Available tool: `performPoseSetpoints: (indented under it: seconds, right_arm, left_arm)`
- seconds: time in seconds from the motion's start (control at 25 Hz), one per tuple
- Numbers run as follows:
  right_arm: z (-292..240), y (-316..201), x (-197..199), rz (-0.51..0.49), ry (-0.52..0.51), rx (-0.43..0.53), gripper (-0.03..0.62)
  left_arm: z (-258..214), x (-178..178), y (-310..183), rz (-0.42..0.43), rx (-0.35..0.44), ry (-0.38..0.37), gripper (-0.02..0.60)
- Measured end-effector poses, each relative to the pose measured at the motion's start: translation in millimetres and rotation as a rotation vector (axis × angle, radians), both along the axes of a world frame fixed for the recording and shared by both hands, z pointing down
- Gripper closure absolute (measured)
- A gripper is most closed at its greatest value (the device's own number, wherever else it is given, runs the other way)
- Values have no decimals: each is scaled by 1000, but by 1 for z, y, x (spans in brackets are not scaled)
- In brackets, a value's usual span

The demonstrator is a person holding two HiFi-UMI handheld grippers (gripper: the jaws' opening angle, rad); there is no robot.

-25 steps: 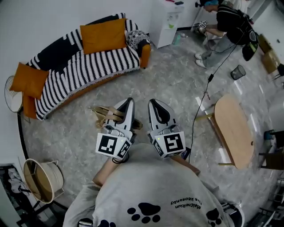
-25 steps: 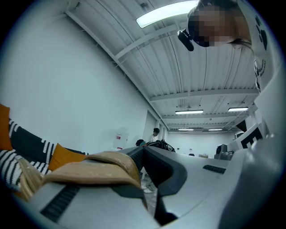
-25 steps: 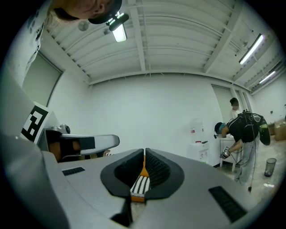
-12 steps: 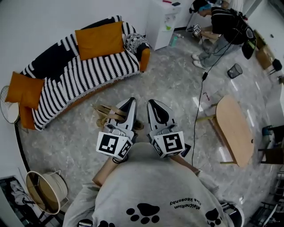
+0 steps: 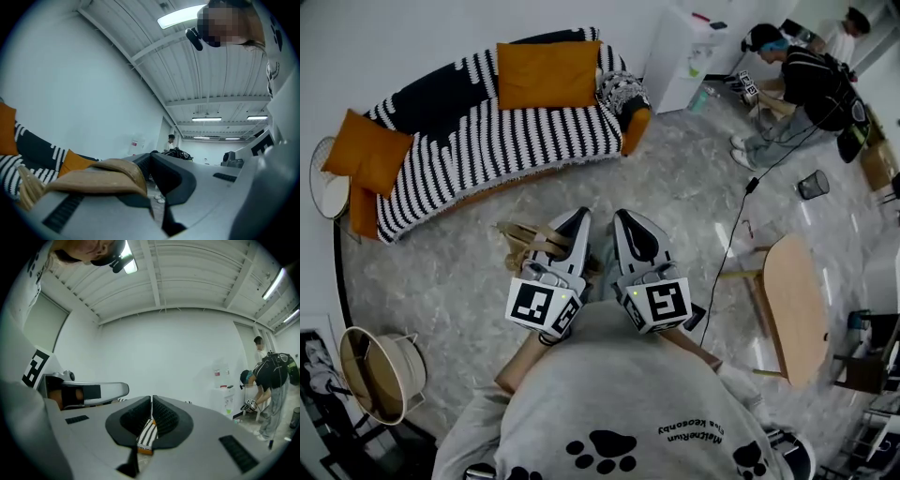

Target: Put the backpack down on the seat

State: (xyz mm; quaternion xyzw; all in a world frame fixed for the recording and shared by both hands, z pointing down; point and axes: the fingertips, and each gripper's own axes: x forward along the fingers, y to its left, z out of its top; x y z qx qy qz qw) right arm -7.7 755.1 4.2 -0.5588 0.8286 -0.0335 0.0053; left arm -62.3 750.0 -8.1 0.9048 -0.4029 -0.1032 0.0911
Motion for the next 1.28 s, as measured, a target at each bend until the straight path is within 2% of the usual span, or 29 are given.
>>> performPoseSetpoints:
  seconds: [0.32, 0.56, 0.88, 1.28]
  right_arm:
    - [2, -55, -14, -139, -1, 15, 556]
    - [1, -111, -6, -192, -1, 3, 556]
    - [-6, -196, 34, -250, -7, -2, 556]
    - [-12, -268, 92, -288, -25, 20, 556]
  left_arm:
    - [3, -7, -46, -101, -8, -21, 563]
    - [5, 0, -94, -160, -19, -31, 563]
    - [0, 44, -170, -197, -31, -21, 563]
    - [-7, 94, -237, -247, -17, -22, 563]
